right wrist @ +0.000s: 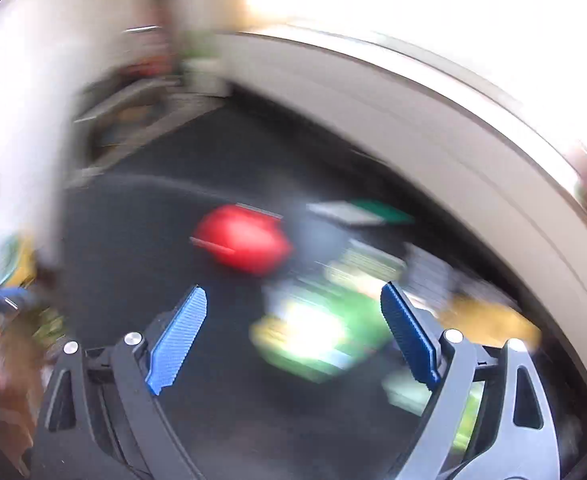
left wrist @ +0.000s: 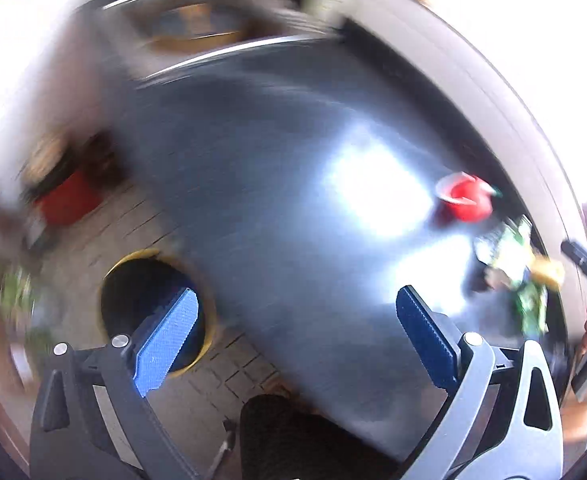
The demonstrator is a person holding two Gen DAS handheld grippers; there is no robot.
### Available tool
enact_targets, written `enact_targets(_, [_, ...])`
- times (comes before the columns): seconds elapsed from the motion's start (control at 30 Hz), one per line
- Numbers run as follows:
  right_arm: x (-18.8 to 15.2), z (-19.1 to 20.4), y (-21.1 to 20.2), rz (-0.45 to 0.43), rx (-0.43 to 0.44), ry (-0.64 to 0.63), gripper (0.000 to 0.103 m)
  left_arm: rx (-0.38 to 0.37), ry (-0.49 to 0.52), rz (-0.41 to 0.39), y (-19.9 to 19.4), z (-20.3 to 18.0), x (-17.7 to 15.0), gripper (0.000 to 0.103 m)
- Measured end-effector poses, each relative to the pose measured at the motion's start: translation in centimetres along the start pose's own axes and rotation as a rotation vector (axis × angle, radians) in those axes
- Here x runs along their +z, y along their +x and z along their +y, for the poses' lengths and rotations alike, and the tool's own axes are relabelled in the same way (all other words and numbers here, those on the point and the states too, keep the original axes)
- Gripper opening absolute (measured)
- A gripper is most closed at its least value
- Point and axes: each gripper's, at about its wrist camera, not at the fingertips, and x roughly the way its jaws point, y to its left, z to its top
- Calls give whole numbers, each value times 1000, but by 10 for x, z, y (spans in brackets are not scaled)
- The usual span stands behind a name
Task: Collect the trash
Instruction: 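Grasp the red plastic cup with the left gripper while the right grasps the clear cup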
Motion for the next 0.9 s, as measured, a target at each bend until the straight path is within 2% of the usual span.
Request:
enact_targets(0.13, [-59, -148, -27, 79, -189, 232, 86, -49, 252, 58, 34, -95, 26, 96])
enact_targets(0.3, [-146, -273, -72, 129, -353, 546, 86, -61, 463, 92, 75, -185, 55, 96])
enact_targets(0.37, [-175, -306, -81, 142, -383, 635, 86, -63, 501, 104, 87, -204, 64, 96])
enact_targets(0.5, [-218, -356, -88, 144, -398, 805, 86, -113, 495, 142, 110, -233, 79, 96])
enact_targets(0.63, [-239, -383, -76, 138, -359, 945, 87, -78, 512, 159, 134, -248, 87, 96])
enact_targets(0.8, [-240, -409, -48, 152, -367, 1029, 84, -25, 537, 173, 160, -257, 90, 96])
enact_targets(0.9, [-239, -419, -36, 148, -358, 1055, 69, -20, 542, 168, 169, -261, 91, 94])
